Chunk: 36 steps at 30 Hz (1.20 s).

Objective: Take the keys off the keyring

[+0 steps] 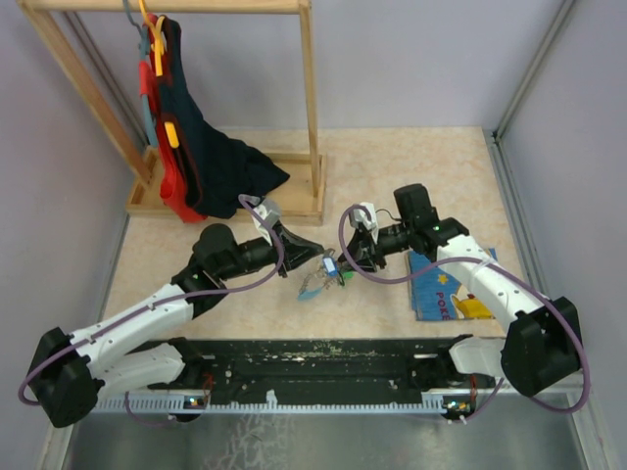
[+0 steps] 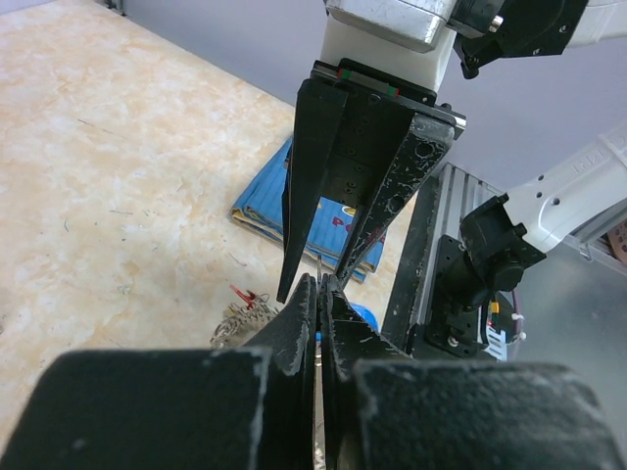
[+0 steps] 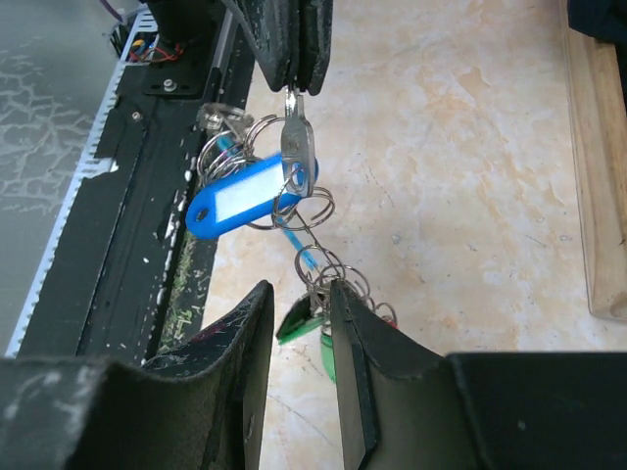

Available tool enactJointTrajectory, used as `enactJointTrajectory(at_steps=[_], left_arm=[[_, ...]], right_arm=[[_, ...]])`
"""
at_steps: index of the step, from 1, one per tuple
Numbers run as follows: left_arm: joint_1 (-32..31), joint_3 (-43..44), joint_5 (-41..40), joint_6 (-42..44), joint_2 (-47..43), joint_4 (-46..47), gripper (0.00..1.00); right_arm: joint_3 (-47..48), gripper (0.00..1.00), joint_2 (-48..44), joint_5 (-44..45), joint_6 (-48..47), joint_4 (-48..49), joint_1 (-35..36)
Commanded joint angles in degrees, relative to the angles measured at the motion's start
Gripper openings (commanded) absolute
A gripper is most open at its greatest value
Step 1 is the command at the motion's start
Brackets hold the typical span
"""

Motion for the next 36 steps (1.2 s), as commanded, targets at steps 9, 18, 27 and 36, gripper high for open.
enactJointTrajectory(at_steps=[9,18,27,36], left_arm=[[0.2,3.2,0.9,-0.7,0.5,5.0,0.00],[0.2,3.4,1.3,-0.6,0.6,4.9,0.00],[0.2,3.8,1.5,-0.5,0.8,4.5,0.00],[0.2,3.9,1.9,-0.6,1.0,4.5,0.00]], right_arm=[[1.8,0.30,-1.3,-4.0,-2.2,0.4,0.5],[3.1,0.30,-1.3,-5.6,-3.3,-1.6,0.5],[3.6,0.29,-1.4,-5.6,-2.6,-1.5,0.1],[4.4,0.28,-2.2,-6.4,-2.3,-2.1,-0.8]])
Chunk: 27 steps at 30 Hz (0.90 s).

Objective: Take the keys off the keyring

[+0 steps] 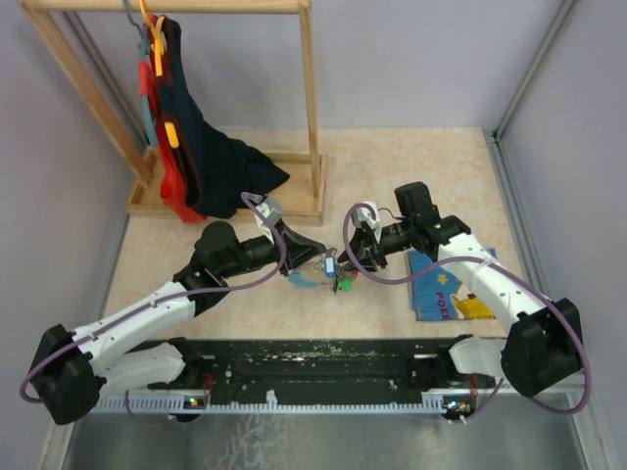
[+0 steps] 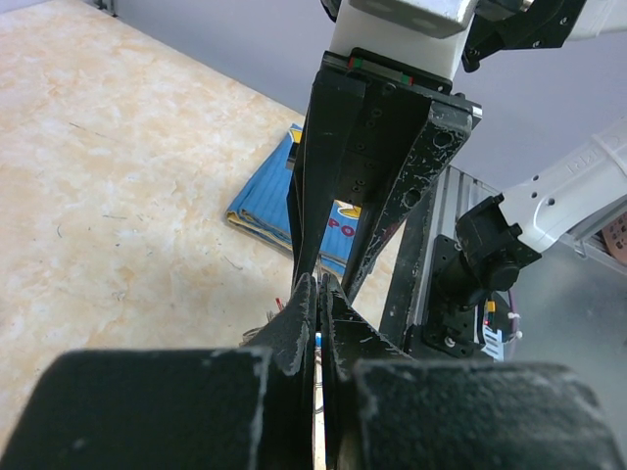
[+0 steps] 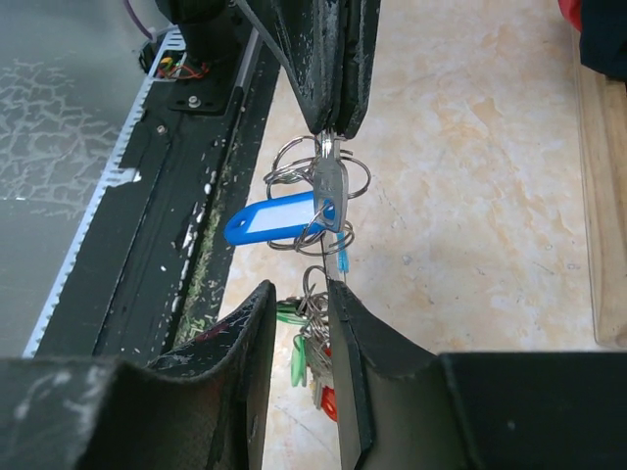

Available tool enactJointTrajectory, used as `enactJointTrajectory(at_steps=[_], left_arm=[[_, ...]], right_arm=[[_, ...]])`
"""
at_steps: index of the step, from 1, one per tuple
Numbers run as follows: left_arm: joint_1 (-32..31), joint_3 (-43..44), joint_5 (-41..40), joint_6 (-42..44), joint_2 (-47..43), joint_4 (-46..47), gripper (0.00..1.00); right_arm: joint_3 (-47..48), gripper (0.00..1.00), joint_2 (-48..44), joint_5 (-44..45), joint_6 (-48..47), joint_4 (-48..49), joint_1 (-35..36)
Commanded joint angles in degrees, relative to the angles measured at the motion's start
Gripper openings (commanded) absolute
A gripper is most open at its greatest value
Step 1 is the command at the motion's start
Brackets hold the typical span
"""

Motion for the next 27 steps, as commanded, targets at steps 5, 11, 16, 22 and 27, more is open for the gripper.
enactJointTrajectory(at_steps=[5,11,16,22,27], left_arm=[[0.2,3.0,1.4,-0.7,-0.2,4.2,0.00],[0.2,3.2,2.0,-1.1,0.2,4.3,0.00],[0.2,3.3,2.5,-1.2,0.6,4.6,0.00],[0.2,3.9,3.4,-1.6,1.5,5.2,0.00],[0.2,4.1,4.2,-1.9,2.0,5.5,0.00]], right_arm=[[3.1,0.28,-2.2,-2.0,-0.2,0.9,-0.8],[2.2,0.28,-2.3,-0.1,1.6,3.4,-1.0],[1.9,0.29,-2.5,0.5,2.9,4.8,-0.9],[1.5,0.29,-2.6,0.3,3.9,6.3,-0.9],[1.5,0.29,-2.8,0.6,4.1,6.4,-0.9]])
